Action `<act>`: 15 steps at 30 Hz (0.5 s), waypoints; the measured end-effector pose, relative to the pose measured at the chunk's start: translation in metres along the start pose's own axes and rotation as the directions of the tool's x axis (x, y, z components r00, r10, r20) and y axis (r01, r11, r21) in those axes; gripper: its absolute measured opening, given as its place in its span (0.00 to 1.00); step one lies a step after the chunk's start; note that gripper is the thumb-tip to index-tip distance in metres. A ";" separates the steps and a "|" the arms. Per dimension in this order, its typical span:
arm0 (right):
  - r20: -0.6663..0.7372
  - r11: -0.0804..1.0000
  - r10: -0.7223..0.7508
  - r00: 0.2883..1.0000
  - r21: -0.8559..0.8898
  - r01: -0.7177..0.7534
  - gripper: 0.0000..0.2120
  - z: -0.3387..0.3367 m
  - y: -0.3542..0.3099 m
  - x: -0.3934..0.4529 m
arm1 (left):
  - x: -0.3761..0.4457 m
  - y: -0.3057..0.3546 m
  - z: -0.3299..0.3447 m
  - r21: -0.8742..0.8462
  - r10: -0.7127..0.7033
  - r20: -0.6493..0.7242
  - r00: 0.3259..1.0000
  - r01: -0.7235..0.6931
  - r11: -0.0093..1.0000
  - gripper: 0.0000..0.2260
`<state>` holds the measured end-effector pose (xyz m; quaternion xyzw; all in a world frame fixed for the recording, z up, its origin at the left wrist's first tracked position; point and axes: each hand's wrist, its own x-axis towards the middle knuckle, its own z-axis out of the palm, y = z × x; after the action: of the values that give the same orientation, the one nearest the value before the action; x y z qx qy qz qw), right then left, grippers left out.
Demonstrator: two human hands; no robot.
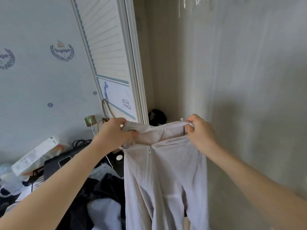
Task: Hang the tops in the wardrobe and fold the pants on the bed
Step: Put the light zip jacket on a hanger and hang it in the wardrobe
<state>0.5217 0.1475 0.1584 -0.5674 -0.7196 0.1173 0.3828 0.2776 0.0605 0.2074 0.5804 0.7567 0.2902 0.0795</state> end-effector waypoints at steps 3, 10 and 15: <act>-0.079 1.000 0.004 0.997 -0.015 -0.005 0.07 -0.002 0.008 0.013 | 0.018 0.008 0.012 -0.082 0.135 -0.118 0.984 -0.145 0.986 0.18; 0.188 0.972 0.123 0.974 -0.219 -0.081 0.12 -0.015 0.016 0.032 | 0.087 0.027 0.025 -0.673 0.048 0.077 0.996 0.017 0.739 0.09; 0.172 0.932 0.238 0.956 -0.319 -0.174 0.19 -0.029 0.004 0.047 | 0.144 0.051 0.024 -0.738 0.193 0.213 0.958 0.028 0.674 0.06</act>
<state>0.5414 0.1832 0.1956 -0.6762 -0.7011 0.1048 0.2006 0.2860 0.2105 0.2460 0.5674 0.5306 0.4896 0.3960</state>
